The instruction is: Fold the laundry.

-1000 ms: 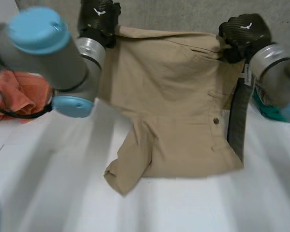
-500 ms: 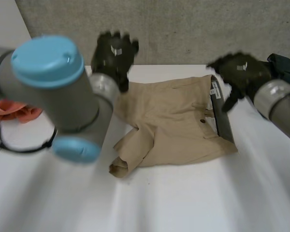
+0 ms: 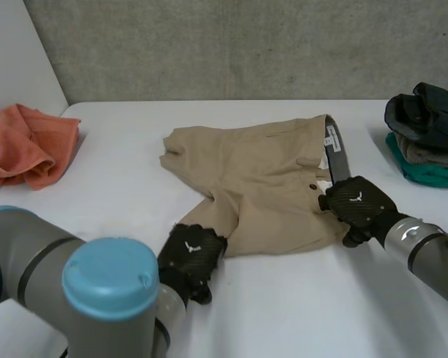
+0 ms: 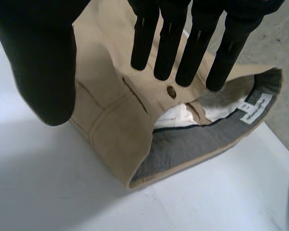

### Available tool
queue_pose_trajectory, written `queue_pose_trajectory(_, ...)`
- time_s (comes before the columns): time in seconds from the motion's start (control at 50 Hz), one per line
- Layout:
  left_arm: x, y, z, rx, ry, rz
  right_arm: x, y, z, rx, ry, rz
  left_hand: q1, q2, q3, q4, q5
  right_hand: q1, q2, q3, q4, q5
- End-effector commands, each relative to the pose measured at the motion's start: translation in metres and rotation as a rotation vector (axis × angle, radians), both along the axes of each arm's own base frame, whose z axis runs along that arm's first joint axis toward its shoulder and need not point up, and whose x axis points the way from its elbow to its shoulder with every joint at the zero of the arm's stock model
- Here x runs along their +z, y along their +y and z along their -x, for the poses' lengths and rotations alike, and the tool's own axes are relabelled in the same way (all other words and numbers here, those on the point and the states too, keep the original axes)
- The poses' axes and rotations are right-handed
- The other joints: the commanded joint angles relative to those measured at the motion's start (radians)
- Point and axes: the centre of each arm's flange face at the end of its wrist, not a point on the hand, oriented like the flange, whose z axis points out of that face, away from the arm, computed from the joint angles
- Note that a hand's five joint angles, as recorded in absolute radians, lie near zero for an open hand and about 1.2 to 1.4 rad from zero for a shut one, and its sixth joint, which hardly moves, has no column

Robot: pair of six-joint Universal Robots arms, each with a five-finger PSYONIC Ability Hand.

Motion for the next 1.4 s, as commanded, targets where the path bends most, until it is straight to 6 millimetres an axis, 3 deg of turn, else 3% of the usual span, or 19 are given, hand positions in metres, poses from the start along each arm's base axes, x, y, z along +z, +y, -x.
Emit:
queue_pose_trajectory(0.02,-0.002,-0.045,-0.001,0.104,0.065,0.086,-0.02,-0.013,-0.003,0.005,0.004,-0.027,-0.001,-0.011,0.002,0.006,0.011,0.601,0.604,0.599,0.601,0.599)
queue_pose_trajectory(0.04,-0.001,-0.048,-0.001,0.11,0.076,0.099,-0.019,-0.014,-0.003,0.003,0.004,-0.024,-0.002,-0.011,0.002,0.006,0.011,0.785,0.788,0.783,0.785,0.783)
queue_pose_trajectory(0.2,0.004,-0.068,0.001,0.139,0.127,0.209,-0.019,-0.012,-0.001,-0.011,0.003,-0.032,0.01,0.001,0.013,0.018,0.022,0.787,0.79,0.785,0.787,0.785)
queue_pose_trajectory(0.3,-0.02,-0.075,0.002,0.105,-0.006,0.223,-0.019,-0.011,-0.001,-0.022,0.003,-0.041,0.016,0.007,0.019,0.024,0.028,0.787,0.79,0.785,0.787,0.785)
queue_pose_trajectory(0.5,-0.038,-0.101,0.003,0.093,-0.142,0.282,-0.013,-0.015,0.002,-0.06,0.019,-0.017,0.139,0.13,0.142,0.147,0.151,0.787,0.79,0.785,0.787,0.785)
queue_pose_trajectory(0.56,-0.038,-0.105,0.001,0.101,-0.147,0.283,-0.012,-0.018,0.004,-0.089,0.029,-0.01,0.458,0.449,0.461,0.466,0.47,0.787,0.79,0.785,0.787,0.785)
queue_pose_trajectory(0.6,-0.038,-0.103,0.0,0.1,-0.15,0.278,-0.011,-0.019,0.006,-0.106,0.035,-0.006,0.833,0.824,0.836,0.841,0.845,0.787,0.79,0.785,0.787,0.785)
queue_pose_trajectory(0.62,-0.036,-0.103,-0.001,0.102,-0.15,0.279,-0.012,-0.018,0.006,-0.116,0.04,-0.01,0.835,0.826,0.838,0.843,0.847,0.787,0.79,0.785,0.787,0.785)
queue_pose_trajectory(0.64,-0.036,-0.102,-0.001,0.102,-0.15,0.279,-0.01,-0.018,0.007,-0.128,0.048,-0.007,0.835,0.826,0.838,0.843,0.847,0.787,0.79,0.785,0.787,0.785)
queue_pose_trajectory(0.7,-0.008,-0.096,-0.004,0.113,-0.118,0.31,-0.001,-0.014,0.007,-0.142,0.059,-0.008,0.835,0.826,0.838,0.843,0.847,0.787,0.79,0.785,0.787,0.785)
queue_pose_trajectory(0.74,0.015,-0.084,-0.011,0.112,-0.099,0.324,0.015,-0.007,0.007,-0.146,0.069,-0.015,0.835,0.826,0.838,0.843,0.847,0.787,0.79,0.785,0.787,0.785)
queue_pose_trajectory(0.8,0.034,-0.072,-0.017,0.108,-0.091,0.334,0.036,0.006,0.009,-0.145,0.079,-0.045,0.835,0.826,0.838,0.843,0.847,0.787,0.79,0.785,0.787,0.785)
queue_pose_trajectory(0.9,0.066,-0.027,-0.029,0.046,-0.12,0.293,0.075,0.029,0.013,-0.142,0.088,-0.066,0.835,0.826,0.838,0.843,0.847,0.787,0.79,0.785,0.787,0.785)
queue_pose_trajectory(1.0,0.074,0.008,-0.052,0.009,-0.216,0.166,0.092,0.06,0.018,-0.104,0.176,-0.143,0.835,0.826,0.838,0.843,0.847,0.787,0.79,0.785,0.787,0.785)
queue_pose_trajectory(1.1,0.072,0.048,-0.07,-0.058,-0.307,0.031,0.103,0.11,0.028,0.014,0.361,-0.255,0.835,0.826,0.838,0.843,0.847,0.787,0.79,0.785,0.787,0.785)
queue_pose_trajectory(1.18,0.069,0.077,-0.075,-0.139,-0.364,-0.027,0.106,0.127,0.029,0.072,0.415,-0.274,0.835,0.826,0.838,0.843,0.847,0.787,0.79,0.785,0.787,0.785)
queue_pose_trajectory(1.26,0.07,0.077,-0.068,-0.157,-0.341,0.0,0.103,0.125,0.029,0.071,0.411,-0.254,0.835,0.826,0.838,0.843,0.847,0.787,0.79,0.785,0.787,0.785)
queue_pose_trajectory(1.32,0.069,0.063,-0.053,-0.148,-0.297,0.055,0.097,0.118,0.03,0.057,0.411,-0.243,0.835,0.826,0.838,0.843,0.847,0.787,0.79,0.785,0.787,0.785)
queue_pose_trajectory(1.4,0.063,0.023,-0.027,-0.088,-0.233,0.127,0.081,0.093,0.028,0.03,0.39,-0.221,0.835,0.826,0.838,0.843,0.847,0.787,0.79,0.785,0.787,0.785)
